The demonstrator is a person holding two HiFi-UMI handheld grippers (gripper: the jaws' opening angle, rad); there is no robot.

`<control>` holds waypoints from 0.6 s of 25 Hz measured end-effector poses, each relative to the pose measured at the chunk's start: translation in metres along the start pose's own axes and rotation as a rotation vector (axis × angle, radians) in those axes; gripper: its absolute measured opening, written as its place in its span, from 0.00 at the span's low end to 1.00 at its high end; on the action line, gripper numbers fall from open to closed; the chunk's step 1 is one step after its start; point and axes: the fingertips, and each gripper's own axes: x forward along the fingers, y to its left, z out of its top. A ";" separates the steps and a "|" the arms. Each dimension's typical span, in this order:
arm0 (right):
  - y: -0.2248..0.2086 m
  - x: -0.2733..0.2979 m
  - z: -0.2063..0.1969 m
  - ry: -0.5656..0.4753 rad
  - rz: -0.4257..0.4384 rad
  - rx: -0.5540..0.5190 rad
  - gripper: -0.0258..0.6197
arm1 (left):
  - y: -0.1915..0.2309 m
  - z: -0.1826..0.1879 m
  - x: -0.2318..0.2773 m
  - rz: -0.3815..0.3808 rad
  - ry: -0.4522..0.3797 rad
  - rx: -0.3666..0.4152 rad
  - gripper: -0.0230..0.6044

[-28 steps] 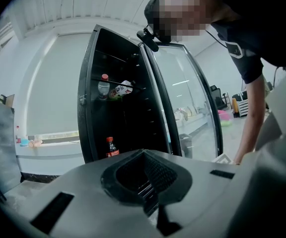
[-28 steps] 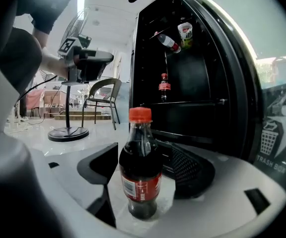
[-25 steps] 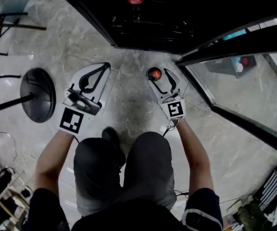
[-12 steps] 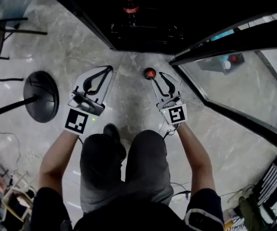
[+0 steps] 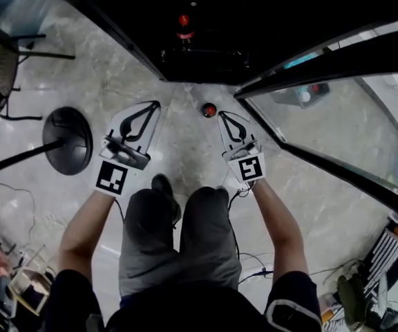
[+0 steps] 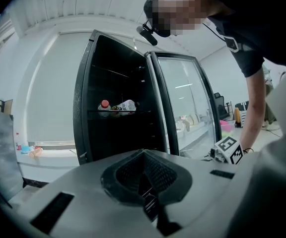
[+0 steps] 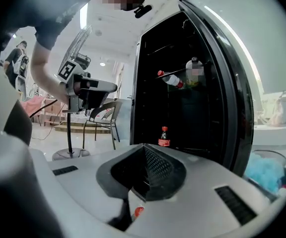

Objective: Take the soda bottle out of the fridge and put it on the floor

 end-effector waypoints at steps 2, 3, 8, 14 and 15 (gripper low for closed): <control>0.003 -0.003 0.025 -0.005 0.005 0.004 0.07 | 0.000 0.020 -0.004 -0.001 0.003 -0.003 0.07; 0.005 -0.004 0.038 -0.008 0.010 0.005 0.07 | 0.000 0.031 -0.007 -0.002 0.004 -0.002 0.07; 0.014 -0.014 0.104 -0.006 0.025 0.003 0.07 | 0.002 0.084 -0.022 0.011 0.011 -0.015 0.07; 0.016 -0.035 0.207 -0.014 -0.002 0.046 0.07 | 0.002 0.168 -0.041 0.031 0.000 0.010 0.07; 0.015 -0.039 0.219 0.003 -0.006 0.051 0.07 | 0.003 0.182 -0.043 0.031 -0.004 0.023 0.07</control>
